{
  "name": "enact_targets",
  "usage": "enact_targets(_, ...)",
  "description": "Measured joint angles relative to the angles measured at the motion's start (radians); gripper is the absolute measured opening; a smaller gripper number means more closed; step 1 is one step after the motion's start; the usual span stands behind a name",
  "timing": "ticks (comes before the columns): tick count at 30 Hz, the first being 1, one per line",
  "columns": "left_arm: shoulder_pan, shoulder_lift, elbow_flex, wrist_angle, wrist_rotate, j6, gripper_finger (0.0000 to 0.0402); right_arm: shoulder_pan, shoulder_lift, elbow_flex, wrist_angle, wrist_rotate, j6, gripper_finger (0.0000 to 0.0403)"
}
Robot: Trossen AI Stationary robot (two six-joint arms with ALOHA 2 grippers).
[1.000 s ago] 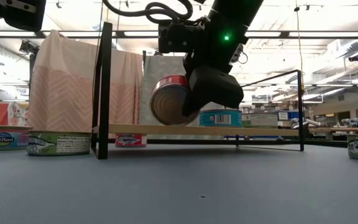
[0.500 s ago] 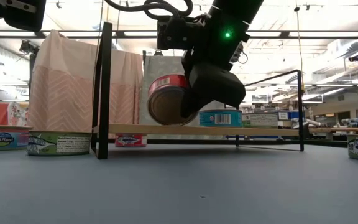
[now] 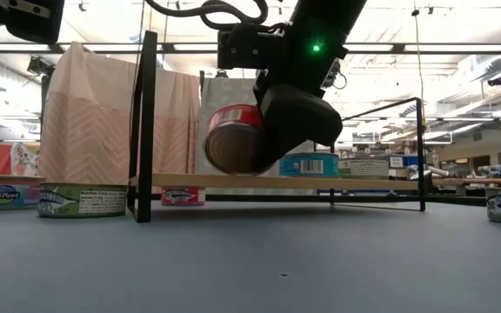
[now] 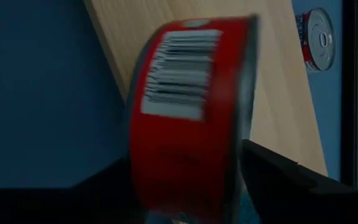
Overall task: Stack canned seafood by type on shelf
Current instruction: Put the red tuna can on the shelf
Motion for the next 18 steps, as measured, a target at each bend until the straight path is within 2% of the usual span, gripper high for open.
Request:
enact_targets(7,0.000,0.000,0.000,0.001,0.000,0.000,0.0004,-0.018,0.000,0.000,-0.001,0.000,0.023,0.0266)
enact_targets(18,0.000,0.000,0.000,0.001,0.000,0.000,0.0004,-0.034,0.000,0.000,-0.024,-0.021,0.062,0.0269)
